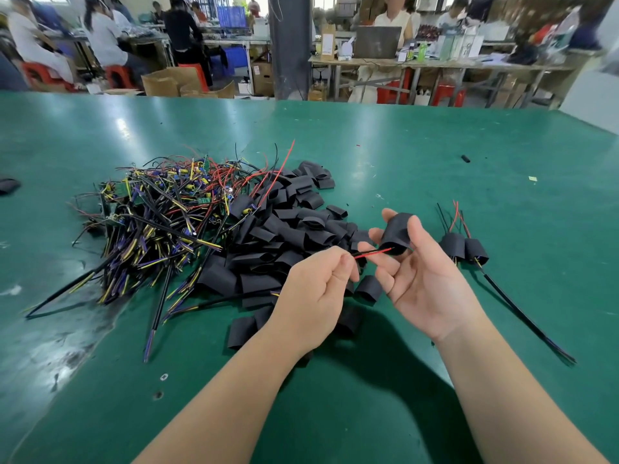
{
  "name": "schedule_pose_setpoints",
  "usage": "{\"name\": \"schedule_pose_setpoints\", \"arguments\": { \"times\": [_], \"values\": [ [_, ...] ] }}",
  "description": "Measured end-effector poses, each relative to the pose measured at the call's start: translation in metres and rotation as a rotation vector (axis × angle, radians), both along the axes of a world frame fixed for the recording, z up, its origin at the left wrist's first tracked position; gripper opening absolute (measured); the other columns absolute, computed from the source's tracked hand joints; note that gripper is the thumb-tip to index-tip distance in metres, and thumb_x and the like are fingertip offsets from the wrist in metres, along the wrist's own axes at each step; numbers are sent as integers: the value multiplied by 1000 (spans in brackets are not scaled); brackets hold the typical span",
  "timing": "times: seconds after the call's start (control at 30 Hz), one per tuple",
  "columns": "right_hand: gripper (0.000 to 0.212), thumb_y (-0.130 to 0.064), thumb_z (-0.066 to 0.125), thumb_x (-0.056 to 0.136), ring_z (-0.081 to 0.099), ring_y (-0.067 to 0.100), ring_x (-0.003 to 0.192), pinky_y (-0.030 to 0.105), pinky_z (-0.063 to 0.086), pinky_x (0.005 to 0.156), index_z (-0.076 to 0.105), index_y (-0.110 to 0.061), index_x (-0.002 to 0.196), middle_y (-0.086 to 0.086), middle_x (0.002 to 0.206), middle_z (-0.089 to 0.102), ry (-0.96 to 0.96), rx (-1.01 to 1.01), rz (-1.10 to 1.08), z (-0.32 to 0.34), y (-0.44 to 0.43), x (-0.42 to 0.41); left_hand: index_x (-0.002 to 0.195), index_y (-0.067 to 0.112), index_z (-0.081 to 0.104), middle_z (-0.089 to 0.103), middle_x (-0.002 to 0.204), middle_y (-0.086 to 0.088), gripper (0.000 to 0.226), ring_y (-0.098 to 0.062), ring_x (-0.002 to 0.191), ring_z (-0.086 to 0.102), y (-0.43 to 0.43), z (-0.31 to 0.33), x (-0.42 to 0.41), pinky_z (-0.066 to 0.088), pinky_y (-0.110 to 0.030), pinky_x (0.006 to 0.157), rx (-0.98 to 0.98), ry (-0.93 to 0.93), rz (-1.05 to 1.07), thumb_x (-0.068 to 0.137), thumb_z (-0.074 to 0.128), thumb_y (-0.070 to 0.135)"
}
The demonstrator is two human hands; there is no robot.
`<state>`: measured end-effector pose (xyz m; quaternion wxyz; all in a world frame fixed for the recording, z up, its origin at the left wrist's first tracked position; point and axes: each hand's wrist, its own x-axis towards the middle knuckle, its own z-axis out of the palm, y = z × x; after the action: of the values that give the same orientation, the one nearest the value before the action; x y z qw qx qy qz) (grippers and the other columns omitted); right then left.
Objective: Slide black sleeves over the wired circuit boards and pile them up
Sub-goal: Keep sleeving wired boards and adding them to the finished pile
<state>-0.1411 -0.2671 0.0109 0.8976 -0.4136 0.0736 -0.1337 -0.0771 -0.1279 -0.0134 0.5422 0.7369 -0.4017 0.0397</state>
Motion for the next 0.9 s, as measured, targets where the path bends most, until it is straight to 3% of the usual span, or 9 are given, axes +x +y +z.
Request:
{"name": "schedule_pose_setpoints", "arguments": {
  "times": [0.13,0.2,0.27,0.33,0.5,0.63,0.77,0.83,0.9],
  "values": [
    [38,-26,66,74,70,22,88,22,54,59,58,-23,110,6,101,73,-41,-132,-87,-4,5,2,76,12,59,43,58,14,28,-2,57,43,-1,1,0,31,-13,58,-15,-40,52,98,42,19],
    [41,-19,69,71,67,21,84,23,50,60,57,-19,110,11,101,73,-36,-203,-126,-9,10,5,76,5,62,54,64,12,28,-6,62,51,-2,2,1,42,-24,63,26,-138,39,95,46,18],
    [27,-12,69,76,63,24,82,25,49,64,62,-14,103,15,101,72,10,-296,-151,-14,15,8,72,2,62,59,67,0,26,-21,65,54,-1,3,2,44,-40,64,118,-235,20,91,54,19],
    [14,0,65,83,57,27,80,28,51,67,68,-10,93,17,94,70,73,-354,-204,-17,17,10,73,10,65,58,70,1,23,-21,70,52,4,6,4,43,-42,68,199,-274,38,85,61,29],
    [12,0,62,79,65,12,60,20,53,61,55,-9,74,-2,60,64,3,-234,-304,-11,7,9,114,29,64,52,106,11,51,-13,104,43,28,10,20,34,-36,98,419,-208,65,74,59,59],
    [7,-6,61,75,66,12,65,19,53,63,56,-10,78,9,72,58,-105,-36,-342,-2,-1,4,106,32,71,44,108,9,38,-15,100,35,39,9,29,26,-27,101,449,-243,125,72,74,51],
    [8,-10,60,77,66,8,68,15,51,62,65,-16,79,-2,77,71,-111,83,-363,3,-4,2,88,28,75,51,107,9,20,-14,101,38,38,8,33,28,-23,98,376,-194,91,80,68,46],
    [11,-13,61,76,65,5,68,13,51,62,62,-16,85,-4,78,71,-105,128,-383,4,-4,2,91,28,74,54,111,9,34,-12,104,38,37,9,33,25,-12,97,372,-145,39,77,60,56],
    [15,-14,62,74,64,4,69,12,50,62,61,-15,89,-4,79,71,-106,156,-406,6,-7,2,108,25,71,53,116,9,54,-12,107,38,36,9,33,19,-6,95,434,-137,-27,71,56,62]
  ]
}}
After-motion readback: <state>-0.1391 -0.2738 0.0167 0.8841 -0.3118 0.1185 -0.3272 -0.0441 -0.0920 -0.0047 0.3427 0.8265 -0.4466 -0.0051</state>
